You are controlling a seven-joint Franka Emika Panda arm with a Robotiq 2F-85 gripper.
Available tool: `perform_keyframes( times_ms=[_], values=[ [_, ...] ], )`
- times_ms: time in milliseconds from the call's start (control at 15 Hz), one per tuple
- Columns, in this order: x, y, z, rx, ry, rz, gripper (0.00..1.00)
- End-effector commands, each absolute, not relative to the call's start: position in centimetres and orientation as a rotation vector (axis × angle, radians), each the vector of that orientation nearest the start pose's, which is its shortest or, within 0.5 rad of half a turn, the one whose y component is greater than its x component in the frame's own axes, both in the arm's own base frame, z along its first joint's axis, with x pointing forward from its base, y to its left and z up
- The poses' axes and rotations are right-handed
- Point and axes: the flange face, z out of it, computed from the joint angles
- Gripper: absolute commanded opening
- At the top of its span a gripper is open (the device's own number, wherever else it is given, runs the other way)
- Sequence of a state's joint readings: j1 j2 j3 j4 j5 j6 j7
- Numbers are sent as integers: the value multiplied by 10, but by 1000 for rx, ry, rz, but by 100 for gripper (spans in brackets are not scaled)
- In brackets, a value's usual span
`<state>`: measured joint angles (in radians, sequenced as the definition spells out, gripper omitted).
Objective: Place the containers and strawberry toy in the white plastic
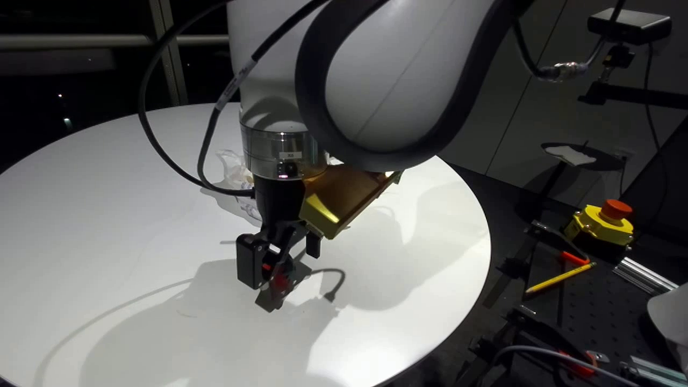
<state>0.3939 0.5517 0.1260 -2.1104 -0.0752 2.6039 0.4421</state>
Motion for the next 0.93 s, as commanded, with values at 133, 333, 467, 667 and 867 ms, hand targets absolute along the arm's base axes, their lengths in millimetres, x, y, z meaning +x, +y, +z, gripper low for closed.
perform_keyframes(
  times_ms=[133,333,467,667,867],
  values=[
    [502,285,142,-3111,-283,35,100],
    [506,285,138,-3104,-307,26,73],
    [508,286,136,-3100,-330,12,69],
    [514,287,136,-3097,-340,-17,44],
    [521,284,137,-3103,-338,-37,23]
  ],
)
